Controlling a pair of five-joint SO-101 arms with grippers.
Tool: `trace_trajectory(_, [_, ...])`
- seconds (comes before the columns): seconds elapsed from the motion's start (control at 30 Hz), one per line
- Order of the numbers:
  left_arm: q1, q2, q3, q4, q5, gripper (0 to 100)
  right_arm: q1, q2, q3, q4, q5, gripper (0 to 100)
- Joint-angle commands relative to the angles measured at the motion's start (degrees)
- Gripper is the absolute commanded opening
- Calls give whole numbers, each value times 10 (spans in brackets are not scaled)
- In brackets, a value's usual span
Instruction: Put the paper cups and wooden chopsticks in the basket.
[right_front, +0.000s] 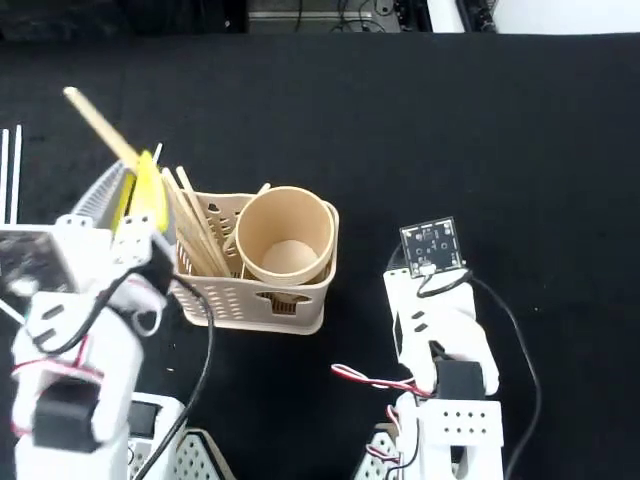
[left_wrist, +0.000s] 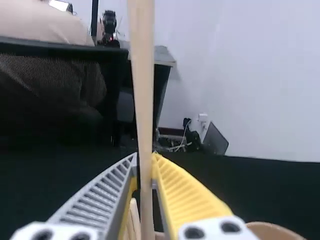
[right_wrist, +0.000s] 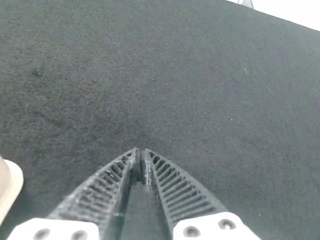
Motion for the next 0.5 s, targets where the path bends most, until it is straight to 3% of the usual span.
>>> trace_trajectory(0.0, [7, -36, 97, -69, 1, 28, -2, -5, -11, -1, 7, 13])
trace_trajectory(0.13, [7, -71, 109, -18, -4, 45, -2, -5, -11, -1, 7, 13])
trace_trajectory(0.27, [-17, -90, 39, 101, 6, 206, -2, -5, -11, -1, 7, 13])
trace_trajectory(0.37, [-84, -83, -29, 180, 23, 223, -2, -5, -11, -1, 7, 13])
trace_trajectory(0.47, [-198, -56, -70, 211, -1, 223, -2, -5, -11, -1, 7, 13])
